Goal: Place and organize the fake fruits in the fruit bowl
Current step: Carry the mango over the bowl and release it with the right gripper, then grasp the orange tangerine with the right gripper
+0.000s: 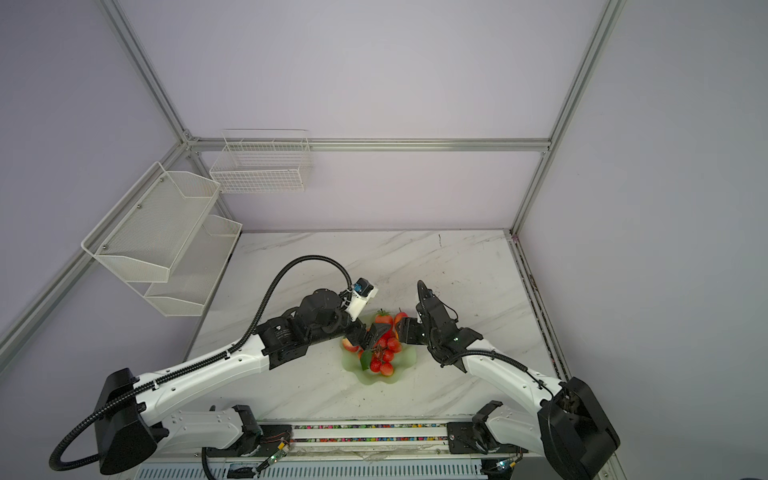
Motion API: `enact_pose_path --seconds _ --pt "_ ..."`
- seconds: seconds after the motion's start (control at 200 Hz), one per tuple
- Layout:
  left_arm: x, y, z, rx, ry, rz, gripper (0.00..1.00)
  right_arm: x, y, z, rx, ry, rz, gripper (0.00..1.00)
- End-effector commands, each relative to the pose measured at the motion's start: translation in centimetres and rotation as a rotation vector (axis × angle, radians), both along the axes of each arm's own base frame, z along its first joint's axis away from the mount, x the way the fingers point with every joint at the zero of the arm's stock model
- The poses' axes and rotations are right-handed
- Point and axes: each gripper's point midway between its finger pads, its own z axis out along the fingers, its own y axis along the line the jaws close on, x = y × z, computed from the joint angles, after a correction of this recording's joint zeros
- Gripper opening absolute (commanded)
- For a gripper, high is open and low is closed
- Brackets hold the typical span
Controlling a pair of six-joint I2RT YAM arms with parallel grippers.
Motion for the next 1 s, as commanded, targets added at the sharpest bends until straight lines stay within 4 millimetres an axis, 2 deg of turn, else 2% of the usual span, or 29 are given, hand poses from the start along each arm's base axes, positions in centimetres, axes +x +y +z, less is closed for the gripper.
enact_pose_path --seconds 0.0,0.085,0.165,0.295,0.475,0.725,0.925,0.99 --pt "-0.5 0.1 -0.8 -0.008 0.012 -0.022 1.0 0.3 -0.8 1.7 -0.023 -0.028 -0.037 0.71" --pt "-0.8 -0.1 -0.7 -0.011 0.012 -0.047 1.0 0.2 -2.0 2.4 -0.054 -0.027 -0.089 0.75" --pt "-1.2 -0.1 -0.8 -0.012 0.012 -0.073 1.0 0.1 -4.6 2.7 -0.131 -0.001 -0.212 0.77" --pt "-1.8 0.2 -1.1 -0.017 0.014 -0.094 1.0 -2.0 -9.2 1.3 -0.31 0.142 -0.399 0.79" --pt "-2.6 0.7 -1.1 -0.063 0.023 -0.123 1.0 -3.9 -12.6 -0.1 -0.423 0.228 -0.558 0.79" --pt "-4.5 0.6 -1.2 -0.076 0.068 -0.229 1.0 -4.0 -13.8 -1.8 -0.482 0.266 -0.609 0.8" --pt "-4.8 0.6 -1.5 -0.068 0.074 -0.247 1.0 -3.3 -14.7 -2.4 -0.498 0.282 -0.65 0.8" --pt "-4.9 0.4 -1.3 -0.08 0.085 -0.256 1.0 -2.9 -14.9 -3.1 -0.487 0.298 -0.669 0.8"
